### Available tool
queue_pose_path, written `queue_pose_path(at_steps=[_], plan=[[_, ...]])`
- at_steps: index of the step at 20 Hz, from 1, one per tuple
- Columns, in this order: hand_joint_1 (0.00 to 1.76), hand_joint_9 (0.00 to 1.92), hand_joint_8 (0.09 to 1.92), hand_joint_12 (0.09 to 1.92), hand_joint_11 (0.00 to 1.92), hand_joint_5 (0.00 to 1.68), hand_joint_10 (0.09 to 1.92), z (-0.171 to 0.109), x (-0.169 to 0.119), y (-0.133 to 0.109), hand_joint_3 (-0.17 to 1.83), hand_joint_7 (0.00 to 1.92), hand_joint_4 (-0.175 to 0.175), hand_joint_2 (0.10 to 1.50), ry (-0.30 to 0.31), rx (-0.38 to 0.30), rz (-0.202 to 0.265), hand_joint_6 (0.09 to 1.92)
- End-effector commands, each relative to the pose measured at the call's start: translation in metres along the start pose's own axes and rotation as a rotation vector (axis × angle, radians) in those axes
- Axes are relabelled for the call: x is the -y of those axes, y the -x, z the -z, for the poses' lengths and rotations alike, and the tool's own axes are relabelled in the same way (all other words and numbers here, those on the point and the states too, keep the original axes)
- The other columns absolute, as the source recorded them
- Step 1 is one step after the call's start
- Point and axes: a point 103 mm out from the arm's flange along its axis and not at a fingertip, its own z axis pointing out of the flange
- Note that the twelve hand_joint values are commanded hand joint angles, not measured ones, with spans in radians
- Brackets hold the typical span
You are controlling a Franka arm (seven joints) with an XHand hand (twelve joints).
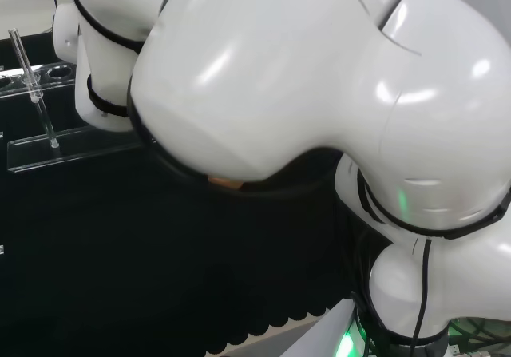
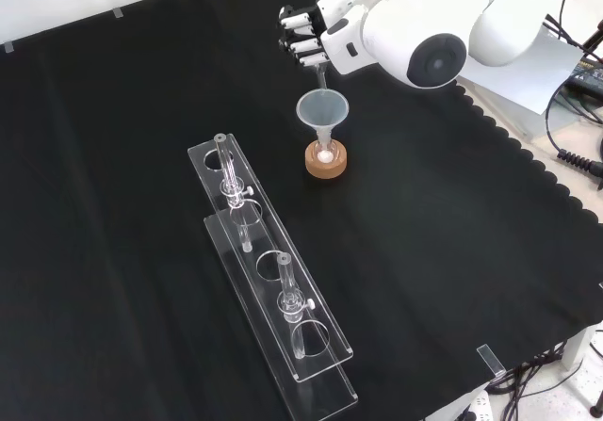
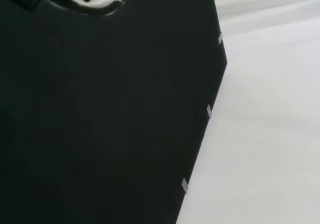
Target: Pour all the NaCl from the weighing funnel into the round-bottom flask.
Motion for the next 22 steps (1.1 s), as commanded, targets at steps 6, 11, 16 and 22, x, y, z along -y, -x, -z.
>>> queue_pose_path(at_steps=[6,11,16,22], plan=[[1.06,1.11,0.62,1.08,0.78,1.07,0.39,0.0080,0.0026,-0.0001,0.78,0.73,0.175,0.70,0.001,0.064,-0.005,1.08],[1.06,1.11,0.62,1.08,0.78,1.07,0.39,0.0095,0.0024,0.0004,0.78,0.73,0.175,0.70,0.004,0.062,-0.006,1.08],[1.06,1.11,0.62,1.08,0.78,1.07,0.39,0.0075,0.0018,0.0027,0.78,0.73,0.175,0.70,0.004,0.049,-0.008,1.08],[1.06,1.11,0.62,1.08,0.78,1.07,0.39,0.0036,0.0002,0.0048,0.78,0.73,0.175,0.70,0.007,0.023,-0.008,1.08]])
